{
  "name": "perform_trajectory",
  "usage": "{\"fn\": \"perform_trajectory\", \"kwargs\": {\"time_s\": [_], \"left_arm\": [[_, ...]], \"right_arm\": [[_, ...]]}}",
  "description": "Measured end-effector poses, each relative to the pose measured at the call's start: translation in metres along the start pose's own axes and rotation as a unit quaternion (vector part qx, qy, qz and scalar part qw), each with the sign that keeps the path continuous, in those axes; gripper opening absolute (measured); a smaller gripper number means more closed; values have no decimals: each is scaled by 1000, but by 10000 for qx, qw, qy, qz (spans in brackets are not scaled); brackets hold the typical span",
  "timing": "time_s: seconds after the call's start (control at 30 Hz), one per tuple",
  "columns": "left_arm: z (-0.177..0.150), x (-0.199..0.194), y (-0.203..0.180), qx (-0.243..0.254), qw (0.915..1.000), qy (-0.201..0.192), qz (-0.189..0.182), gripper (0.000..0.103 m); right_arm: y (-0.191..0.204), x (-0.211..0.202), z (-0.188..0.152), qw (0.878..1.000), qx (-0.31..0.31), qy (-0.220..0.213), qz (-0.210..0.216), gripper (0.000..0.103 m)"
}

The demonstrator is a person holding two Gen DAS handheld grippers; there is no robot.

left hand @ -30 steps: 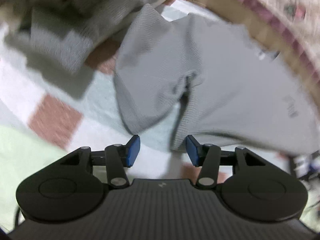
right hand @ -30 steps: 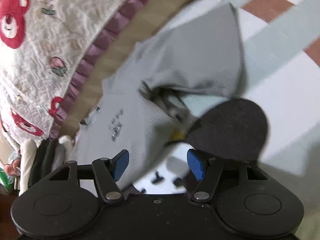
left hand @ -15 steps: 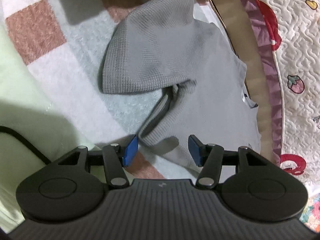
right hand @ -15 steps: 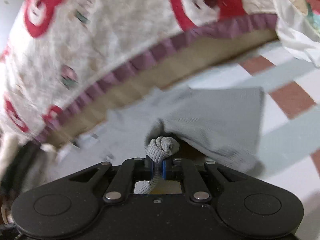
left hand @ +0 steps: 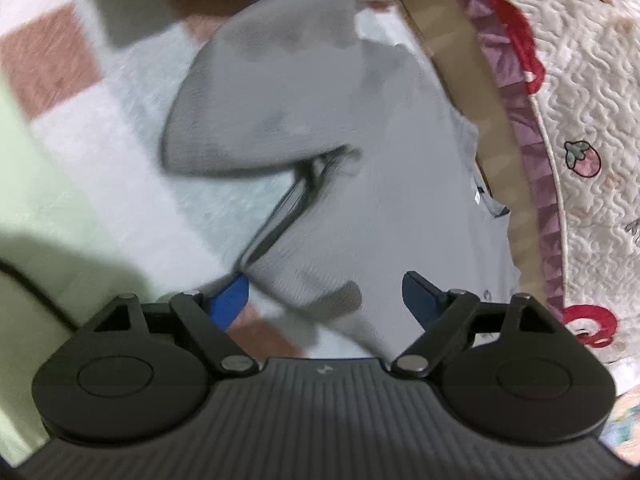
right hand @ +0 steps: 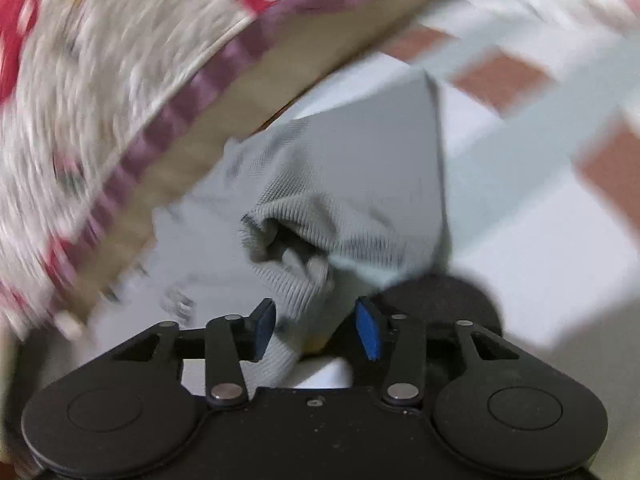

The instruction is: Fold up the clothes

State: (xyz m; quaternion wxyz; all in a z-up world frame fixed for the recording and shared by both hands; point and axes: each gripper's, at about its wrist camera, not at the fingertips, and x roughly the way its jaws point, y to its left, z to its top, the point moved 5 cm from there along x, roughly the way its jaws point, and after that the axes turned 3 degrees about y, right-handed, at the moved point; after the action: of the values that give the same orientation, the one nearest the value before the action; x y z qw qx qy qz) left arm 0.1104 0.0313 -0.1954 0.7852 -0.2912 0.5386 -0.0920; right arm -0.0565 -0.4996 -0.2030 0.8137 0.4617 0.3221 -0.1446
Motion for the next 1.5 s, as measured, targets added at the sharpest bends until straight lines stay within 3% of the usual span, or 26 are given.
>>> {"fn": "perform_trajectory", "kwargs": {"time_s": [0.03, 0.1, 0.17, 0.2, 0.23, 0.27, 0.3, 0.37, 0.5, 0.67, 0.83, 0.97, 1.13, 1.23, 1.27, 1.3, 1.4, 1.47, 1.5], "left_arm": [[0, 1, -2, 82, 9999, -78, 64, 72], [0, 2, -7, 247, 9992, -235, 191, 41], [0, 3, -13, 400, 9980, -389, 305, 20], [1, 6, -15, 430, 9977, -435, 279, 18], [2, 10, -20, 499, 9977, -412, 193, 19], [3, 13, -24, 564, 9975, -400, 132, 11], [5, 11, -26, 611, 9970, -444, 172, 8], [8, -8, -33, 841, 9940, -663, 201, 7], [6, -60, -45, 1252, 9856, -1095, 317, 7], [-7, -58, -35, 1277, 9877, -755, 490, 7], [-21, -56, -24, 1300, 9884, -415, 662, 7], [-32, -55, -16, 1317, 9880, -142, 799, 7], [-33, -54, -11, 1264, 9878, -3, 908, 8], [-41, -55, -19, 1660, 9739, 92, 1544, 23], [-45, -56, -28, 1821, 9668, 248, 1777, 35], [-50, -59, -38, 2020, 9587, 369, 1969, 45], [-64, -77, -91, 3128, 9288, 205, 1976, 54], [-72, -83, -131, 3607, 9136, -117, 1876, 60], [-76, -79, -150, 3741, 9121, -222, 1664, 62]], "right_arm": [[-4, -1, -6, 9991, 349, 27, 243, 58], [-5, 2, -8, 9980, 463, -65, 414, 58], [0, 10, -3, 9988, 122, -145, 441, 58], [4, 15, 1, 9988, -80, -172, 444, 57], [7, 20, 4, 9984, -281, -199, 447, 51], [8, 28, 9, 9983, -293, -118, 484, 13], [7, 36, 15, 9978, -166, 39, 636, 10], [14, 23, 28, 9950, -112, -173, 979, 9], [41, -22, 20, 9864, -1383, 62, 891, 8], [37, -18, 9, 9755, -2093, 394, 547, 8], [49, -43, 15, 9719, -2209, 314, 748, 8], [28, -25, 1, 9713, -2244, 714, 330, 8], [18, -17, -15, 9672, -2408, 763, 279, 8], [11, -19, -15, 9642, -2500, 881, 28, 15], [6, -21, -14, 9623, -2501, 1032, -281, 33], [0, -23, -12, 9544, -2590, 1336, -644, 31], [10, -47, 10, 9392, -3062, 1394, -688, 44], [9, -58, 31, 9503, -2825, 1216, -484, 50], [5, -63, 42, 9587, -2586, 1136, -322, 54]]}}
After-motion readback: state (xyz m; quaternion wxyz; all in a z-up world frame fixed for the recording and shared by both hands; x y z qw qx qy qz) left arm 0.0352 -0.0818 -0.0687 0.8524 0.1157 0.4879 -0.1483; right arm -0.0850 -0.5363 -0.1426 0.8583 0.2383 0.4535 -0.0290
